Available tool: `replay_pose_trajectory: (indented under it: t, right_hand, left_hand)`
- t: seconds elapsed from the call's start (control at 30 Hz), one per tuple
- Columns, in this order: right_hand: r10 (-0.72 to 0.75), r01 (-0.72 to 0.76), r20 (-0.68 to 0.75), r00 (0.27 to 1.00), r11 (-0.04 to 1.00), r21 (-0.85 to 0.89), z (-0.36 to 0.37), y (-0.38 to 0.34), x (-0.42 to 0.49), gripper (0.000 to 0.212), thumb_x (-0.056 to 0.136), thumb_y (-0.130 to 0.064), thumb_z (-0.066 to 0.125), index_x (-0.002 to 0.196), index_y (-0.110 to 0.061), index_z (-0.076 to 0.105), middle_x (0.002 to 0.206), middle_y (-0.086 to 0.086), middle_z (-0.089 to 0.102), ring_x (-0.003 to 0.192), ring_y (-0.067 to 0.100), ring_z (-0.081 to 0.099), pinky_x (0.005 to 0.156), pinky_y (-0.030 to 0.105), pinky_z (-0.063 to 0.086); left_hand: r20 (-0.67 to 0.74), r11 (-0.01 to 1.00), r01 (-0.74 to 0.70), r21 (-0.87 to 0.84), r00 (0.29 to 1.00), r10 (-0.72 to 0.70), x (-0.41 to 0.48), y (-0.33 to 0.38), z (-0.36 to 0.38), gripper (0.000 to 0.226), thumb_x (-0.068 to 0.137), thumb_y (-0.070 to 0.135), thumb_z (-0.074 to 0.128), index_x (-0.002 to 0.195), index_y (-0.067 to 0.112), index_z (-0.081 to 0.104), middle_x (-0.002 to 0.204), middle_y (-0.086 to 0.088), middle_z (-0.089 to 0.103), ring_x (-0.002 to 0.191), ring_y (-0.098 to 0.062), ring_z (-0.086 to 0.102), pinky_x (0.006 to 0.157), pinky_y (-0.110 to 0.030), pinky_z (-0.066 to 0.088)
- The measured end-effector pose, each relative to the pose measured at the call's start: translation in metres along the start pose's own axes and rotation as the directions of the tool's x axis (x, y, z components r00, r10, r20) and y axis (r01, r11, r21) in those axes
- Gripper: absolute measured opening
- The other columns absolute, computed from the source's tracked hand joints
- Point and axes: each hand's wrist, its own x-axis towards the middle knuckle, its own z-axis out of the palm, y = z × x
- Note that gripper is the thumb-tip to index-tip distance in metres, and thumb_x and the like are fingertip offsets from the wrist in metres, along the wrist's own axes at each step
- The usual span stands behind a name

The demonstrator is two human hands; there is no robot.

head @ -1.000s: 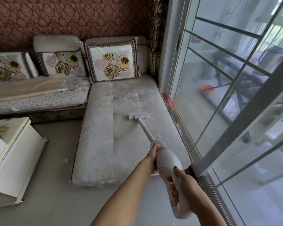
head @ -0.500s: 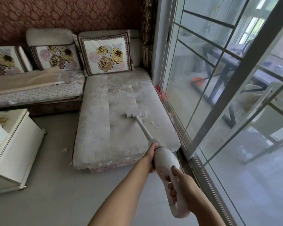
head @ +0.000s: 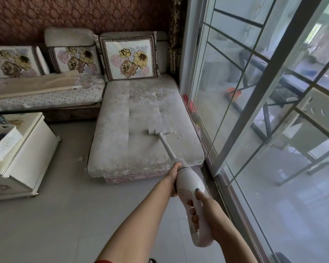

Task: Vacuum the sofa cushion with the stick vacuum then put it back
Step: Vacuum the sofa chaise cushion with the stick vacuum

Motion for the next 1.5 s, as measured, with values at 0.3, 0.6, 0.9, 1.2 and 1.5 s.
replay_pose_trajectory:
  t: [0.3,0.6,0.9,1.2,1.5]
  right_hand:
    - [0.016,-0.015,-0.02,1.0,1.0,0.008,-0.036,0.056,-0.04,0.044,0.099,-0.04,0.043,0.08,-0.002,0.056,0.05,0.005,0.045,0.034,0.013,0.036,0.038,0.018,0.028]
    - [-0.037,0.037,-0.047,0.998,0.999,-0.004,-0.077,0.107,-0.073,0.044,0.096,-0.039,0.047,0.078,-0.002,0.06,0.048,0.004,0.048,0.034,0.014,0.039,0.041,0.023,0.031]
    - [-0.154,0.153,-0.069,0.986,0.988,-0.023,-0.103,0.114,-0.106,0.042,0.096,-0.036,0.049,0.078,0.0,0.061,0.052,0.006,0.05,0.038,0.015,0.042,0.042,0.022,0.034]
    - [-0.147,0.148,-0.109,0.983,0.989,-0.005,-0.14,0.11,-0.112,0.044,0.094,-0.038,0.051,0.074,0.0,0.062,0.051,0.007,0.049,0.037,0.016,0.041,0.048,0.025,0.032]
    - [-0.077,0.076,-0.077,0.994,0.997,-0.011,-0.147,0.096,-0.091,0.047,0.096,-0.04,0.048,0.074,0.0,0.061,0.047,0.006,0.048,0.033,0.014,0.04,0.045,0.024,0.032]
  left_hand:
    - [0.013,0.999,-0.002,-0.039,1.0,0.003,-0.024,-0.072,0.013,0.068,0.08,0.068,0.052,0.115,0.011,0.061,0.088,-0.014,0.068,0.078,-0.027,0.065,0.062,-0.029,0.052]
    - [0.015,0.998,-0.012,-0.056,1.0,0.013,-0.048,-0.136,0.033,0.078,0.074,0.071,0.055,0.125,0.011,0.06,0.094,-0.014,0.069,0.084,-0.028,0.066,0.062,-0.03,0.053]
    - [0.033,0.996,-0.085,-0.034,0.996,0.086,-0.076,-0.15,0.063,0.061,0.083,0.064,0.052,0.113,0.012,0.06,0.082,-0.012,0.066,0.073,-0.025,0.063,0.056,-0.027,0.049]
    - [0.055,0.997,-0.073,-0.012,0.996,0.074,-0.079,-0.161,0.104,0.078,0.078,0.069,0.052,0.128,0.009,0.058,0.095,-0.016,0.069,0.086,-0.028,0.066,0.063,-0.03,0.053]
    - [0.012,0.999,-0.042,0.02,0.999,0.041,-0.057,-0.153,0.113,0.077,0.077,0.069,0.053,0.127,0.011,0.059,0.1,-0.015,0.068,0.094,-0.029,0.064,0.066,-0.03,0.053]
